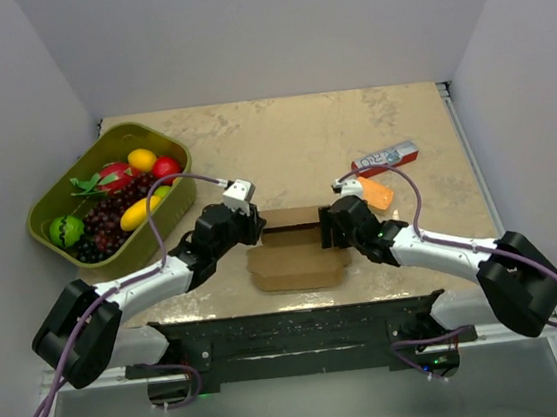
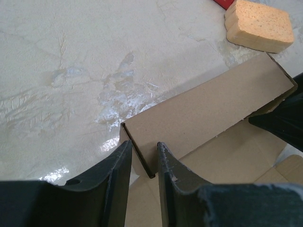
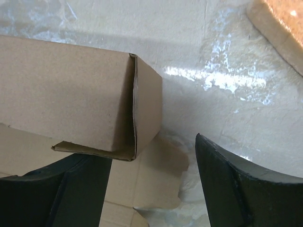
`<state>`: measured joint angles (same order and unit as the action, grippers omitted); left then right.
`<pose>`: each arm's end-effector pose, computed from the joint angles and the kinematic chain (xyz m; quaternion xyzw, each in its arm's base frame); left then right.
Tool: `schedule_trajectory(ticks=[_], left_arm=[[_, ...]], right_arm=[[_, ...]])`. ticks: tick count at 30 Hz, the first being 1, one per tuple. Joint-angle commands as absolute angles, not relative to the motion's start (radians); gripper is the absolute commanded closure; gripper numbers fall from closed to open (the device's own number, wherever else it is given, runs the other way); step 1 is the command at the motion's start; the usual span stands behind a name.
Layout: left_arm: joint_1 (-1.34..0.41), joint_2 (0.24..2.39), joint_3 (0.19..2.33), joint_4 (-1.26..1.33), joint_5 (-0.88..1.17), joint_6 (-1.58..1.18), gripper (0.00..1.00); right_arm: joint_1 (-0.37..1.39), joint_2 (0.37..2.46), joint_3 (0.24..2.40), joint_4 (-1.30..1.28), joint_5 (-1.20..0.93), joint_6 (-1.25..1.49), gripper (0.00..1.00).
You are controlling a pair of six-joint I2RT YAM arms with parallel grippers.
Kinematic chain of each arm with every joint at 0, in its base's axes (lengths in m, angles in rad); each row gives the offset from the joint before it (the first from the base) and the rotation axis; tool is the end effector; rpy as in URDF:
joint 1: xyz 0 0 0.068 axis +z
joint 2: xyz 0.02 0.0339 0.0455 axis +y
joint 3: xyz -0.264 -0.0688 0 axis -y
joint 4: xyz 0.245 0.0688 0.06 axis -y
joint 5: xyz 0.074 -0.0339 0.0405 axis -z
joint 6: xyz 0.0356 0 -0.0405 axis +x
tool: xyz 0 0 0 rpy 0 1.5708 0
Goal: Fold the paper box
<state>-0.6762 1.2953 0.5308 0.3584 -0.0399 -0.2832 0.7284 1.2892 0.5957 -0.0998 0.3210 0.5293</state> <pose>0.2093 -0.1661 0.1980 0.1523 0.8211 -0.2390 0.4955 0.1933 0.1574 0.1798 -0.0305 0.9150 0.1005 0.3896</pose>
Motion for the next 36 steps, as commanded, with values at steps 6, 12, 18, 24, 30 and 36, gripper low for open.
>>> schedule_trajectory(ticks=[6, 12, 18, 24, 30, 36], left_arm=[[-0.667, 1.298, 0.543, 0.313, -0.026, -0.241, 0.67], [-0.664, 1.301, 0.545, 0.316, -0.021, -0.242, 0.67], [-0.663, 1.301, 0.543, 0.318, -0.015, -0.245, 0.67], [-0.663, 1.307, 0.546, 0.325, -0.005, -0.252, 0.67], [-0.663, 1.313, 0.548, 0.328, -0.006, -0.256, 0.67], [-0.661, 1.313, 0.546, 0.327, -0.005, -0.256, 0.67]], right_arm=[[0.735, 1.267, 0.548, 0.175, 0.399, 0.479, 0.28], [0.736, 1.316, 0.473, 0.342, 0.402, 0.439, 0.36], [0.735, 1.328, 0.405, 0.494, 0.416, 0.416, 0.47], [0.736, 1.333, 0.351, 0.633, 0.420, 0.402, 0.50], [0.738, 1.344, 0.307, 0.770, 0.387, 0.385, 0.47], [0.738, 1.396, 0.295, 0.862, 0.334, 0.325, 0.43]])
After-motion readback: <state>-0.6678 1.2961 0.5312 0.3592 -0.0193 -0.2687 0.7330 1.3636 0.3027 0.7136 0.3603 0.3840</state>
